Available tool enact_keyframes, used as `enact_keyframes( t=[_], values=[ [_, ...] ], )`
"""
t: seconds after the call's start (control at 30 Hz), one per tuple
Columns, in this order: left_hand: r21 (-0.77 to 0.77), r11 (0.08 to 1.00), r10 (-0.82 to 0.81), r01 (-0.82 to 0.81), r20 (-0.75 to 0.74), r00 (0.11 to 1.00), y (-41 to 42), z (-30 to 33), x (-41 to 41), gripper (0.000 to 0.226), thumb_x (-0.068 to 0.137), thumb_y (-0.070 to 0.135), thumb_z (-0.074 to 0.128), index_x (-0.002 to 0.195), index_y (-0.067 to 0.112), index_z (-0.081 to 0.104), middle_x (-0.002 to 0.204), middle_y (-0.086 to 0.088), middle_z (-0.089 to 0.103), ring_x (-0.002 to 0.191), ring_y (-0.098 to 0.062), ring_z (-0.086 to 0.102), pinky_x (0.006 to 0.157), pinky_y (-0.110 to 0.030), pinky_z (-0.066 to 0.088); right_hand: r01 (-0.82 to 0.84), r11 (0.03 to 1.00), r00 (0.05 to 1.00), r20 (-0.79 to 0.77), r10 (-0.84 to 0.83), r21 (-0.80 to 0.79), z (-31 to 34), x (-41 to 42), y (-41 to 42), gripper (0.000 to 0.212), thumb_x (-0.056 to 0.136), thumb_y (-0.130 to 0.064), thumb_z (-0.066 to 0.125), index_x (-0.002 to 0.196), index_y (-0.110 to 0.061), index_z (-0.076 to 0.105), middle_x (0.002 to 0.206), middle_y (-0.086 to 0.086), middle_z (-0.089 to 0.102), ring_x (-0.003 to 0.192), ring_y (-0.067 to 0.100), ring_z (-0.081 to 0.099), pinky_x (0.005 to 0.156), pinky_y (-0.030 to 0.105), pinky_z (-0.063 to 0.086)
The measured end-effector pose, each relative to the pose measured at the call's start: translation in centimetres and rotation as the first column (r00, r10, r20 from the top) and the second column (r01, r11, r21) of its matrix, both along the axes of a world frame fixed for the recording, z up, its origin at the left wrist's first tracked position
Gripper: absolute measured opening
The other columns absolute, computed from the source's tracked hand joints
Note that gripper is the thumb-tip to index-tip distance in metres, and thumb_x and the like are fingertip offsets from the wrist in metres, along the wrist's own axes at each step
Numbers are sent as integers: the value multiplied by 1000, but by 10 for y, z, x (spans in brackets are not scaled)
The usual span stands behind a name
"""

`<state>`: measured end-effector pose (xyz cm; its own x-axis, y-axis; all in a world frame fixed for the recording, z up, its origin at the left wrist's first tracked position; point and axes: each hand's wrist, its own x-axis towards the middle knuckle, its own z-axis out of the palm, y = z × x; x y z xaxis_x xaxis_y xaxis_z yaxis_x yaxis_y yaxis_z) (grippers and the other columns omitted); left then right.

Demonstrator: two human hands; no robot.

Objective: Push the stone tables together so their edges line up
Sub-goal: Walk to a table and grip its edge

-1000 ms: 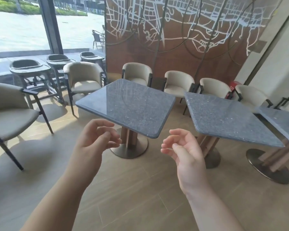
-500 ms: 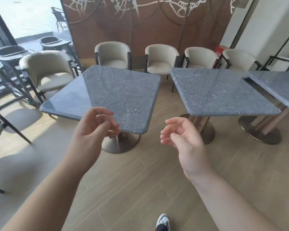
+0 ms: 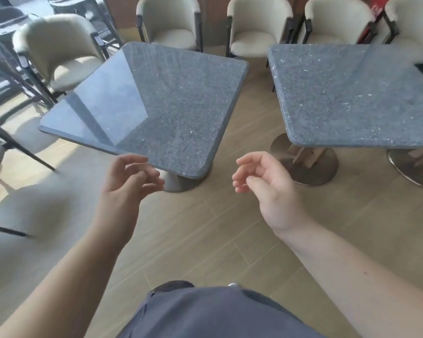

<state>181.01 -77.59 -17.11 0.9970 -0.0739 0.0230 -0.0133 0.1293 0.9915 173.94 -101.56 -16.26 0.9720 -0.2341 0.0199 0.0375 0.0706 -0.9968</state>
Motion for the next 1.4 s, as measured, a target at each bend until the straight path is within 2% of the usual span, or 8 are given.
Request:
enact_keyframes(
  t=[0.3,0.53,0.67,0.8,1.0,1.1,1.2,1.4],
  values=[
    [128,992,23,14,-286,958,-44,-85,74,28,95,-10,44,108,12,58,78,7,70,74,-17,70,72,-33,61,3,999,965,-263,6,32,-82,91,14,33,80,1,40,100,-17,59,79,-4,66,75,14,62,70,26,53],
    [215,976,75,34,-479,875,-56,-160,164,24,97,-2,48,108,19,54,95,-5,67,76,-16,70,67,-29,57,69,997,828,-559,-46,20,-144,194,20,36,88,12,34,99,-13,57,82,2,63,73,16,59,64,27,52],
    [272,961,136,56,-635,760,-50,-204,210,17,99,4,50,110,17,48,103,-9,62,82,-19,68,69,-34,58,79,997,700,-710,-70,-21,-178,238,19,33,89,10,34,100,-13,56,85,3,60,72,15,57,63,26,51],
    [331,944,261,6,-753,604,-44,-241,227,33,100,10,54,124,13,32,105,-6,51,85,-16,62,71,-33,58,58,991,594,-793,-134,-124,-209,265,15,26,91,3,39,102,-14,55,88,2,57,72,13,55,64,27,50],
    [184,981,193,-59,-906,376,-46,-271,248,82,95,34,72,153,1,26,131,-11,45,103,-22,57,108,-42,49,59,980,399,-895,-197,-190,-247,291,3,33,92,-8,49,125,-14,47,90,6,56,80,18,59,93,45,54],
    [21,998,41,-58,-927,373,-53,-277,256,67,96,37,71,147,5,40,126,-6,48,121,-26,49,105,-37,46,105,993,343,-935,-89,-56,-261,298,-3,54,97,-21,60,144,-14,37,107,6,54,111,29,61,106,46,49],
    [-102,990,-59,-99,-928,369,-64,-279,259,44,99,38,66,134,13,54,135,-3,56,124,-24,54,106,-38,42,167,976,338,-938,75,138,-274,306,-7,69,98,-33,65,154,-14,30,149,8,42,128,28,50,105,41,47],
    [-84,935,39,-344,-941,335,-86,-287,256,49,102,33,62,142,8,51,140,-10,62,127,-28,61,114,-45,44,312,876,414,-882,223,368,-293,324,-1,45,98,-22,66,138,-10,49,132,11,65,112,25,67,86,39,56]
  ],
)
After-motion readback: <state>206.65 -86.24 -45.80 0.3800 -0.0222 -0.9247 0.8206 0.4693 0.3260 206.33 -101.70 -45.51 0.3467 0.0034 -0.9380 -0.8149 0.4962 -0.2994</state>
